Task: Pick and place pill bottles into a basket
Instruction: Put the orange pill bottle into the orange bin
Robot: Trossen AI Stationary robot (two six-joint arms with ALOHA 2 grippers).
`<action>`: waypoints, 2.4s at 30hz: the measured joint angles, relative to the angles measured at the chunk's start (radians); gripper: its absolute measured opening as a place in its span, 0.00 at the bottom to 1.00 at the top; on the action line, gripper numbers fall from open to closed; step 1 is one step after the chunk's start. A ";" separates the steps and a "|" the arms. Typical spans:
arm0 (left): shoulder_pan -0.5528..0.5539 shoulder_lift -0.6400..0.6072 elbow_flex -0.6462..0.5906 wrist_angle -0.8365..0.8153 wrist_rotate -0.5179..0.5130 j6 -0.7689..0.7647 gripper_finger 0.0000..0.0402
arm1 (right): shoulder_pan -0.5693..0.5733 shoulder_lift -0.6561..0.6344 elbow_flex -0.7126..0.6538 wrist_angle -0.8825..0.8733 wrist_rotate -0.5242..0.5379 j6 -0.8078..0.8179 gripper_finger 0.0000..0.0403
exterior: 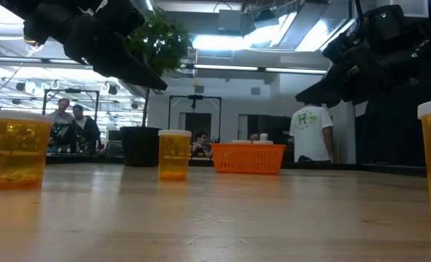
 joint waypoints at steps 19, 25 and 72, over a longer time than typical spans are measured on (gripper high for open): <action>-0.061 0.268 0.000 0.083 -0.093 -0.162 0.66 | 0.009 0.000 0.000 -0.005 0.000 0.054 0.04; -0.068 0.333 0.000 0.108 -0.063 -0.199 0.66 | 0.040 0.000 0.000 -0.003 0.000 0.054 0.04; -0.029 0.452 0.000 0.367 0.054 -0.158 0.62 | 0.110 0.000 0.000 0.008 0.010 0.127 0.04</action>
